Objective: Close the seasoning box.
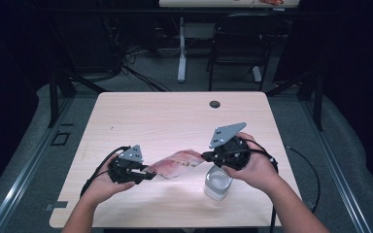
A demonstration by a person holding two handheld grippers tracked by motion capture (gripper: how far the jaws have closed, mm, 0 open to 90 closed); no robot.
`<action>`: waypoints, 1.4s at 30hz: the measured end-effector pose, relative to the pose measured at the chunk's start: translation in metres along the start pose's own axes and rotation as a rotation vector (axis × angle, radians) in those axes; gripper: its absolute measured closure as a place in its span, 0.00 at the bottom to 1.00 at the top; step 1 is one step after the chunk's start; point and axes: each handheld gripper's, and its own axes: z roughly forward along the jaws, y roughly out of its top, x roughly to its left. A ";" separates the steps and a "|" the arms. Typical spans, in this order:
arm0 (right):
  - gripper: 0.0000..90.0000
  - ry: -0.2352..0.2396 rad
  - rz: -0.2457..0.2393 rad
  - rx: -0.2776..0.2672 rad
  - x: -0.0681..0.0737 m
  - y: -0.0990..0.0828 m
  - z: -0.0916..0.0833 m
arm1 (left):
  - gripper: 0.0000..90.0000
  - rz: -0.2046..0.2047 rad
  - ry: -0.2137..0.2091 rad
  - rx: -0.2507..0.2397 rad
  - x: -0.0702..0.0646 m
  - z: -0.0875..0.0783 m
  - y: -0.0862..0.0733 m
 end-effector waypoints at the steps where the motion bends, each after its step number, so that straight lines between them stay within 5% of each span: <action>1: 1.00 -0.003 0.000 0.002 0.000 0.001 0.001 | 0.79 0.002 0.001 0.000 0.000 0.000 -0.001; 9: 1.00 -0.013 -0.026 0.042 0.005 0.011 0.002 | 0.76 -0.020 0.019 -0.012 0.002 -0.001 -0.006; 25: 1.00 -0.012 -0.035 0.016 0.007 0.015 0.007 | 0.67 -0.008 0.058 -0.033 0.000 -0.004 -0.005; 42: 1.00 -0.018 -0.050 0.042 0.007 0.021 0.020 | 0.65 -0.011 0.084 0.013 0.001 0.008 -0.007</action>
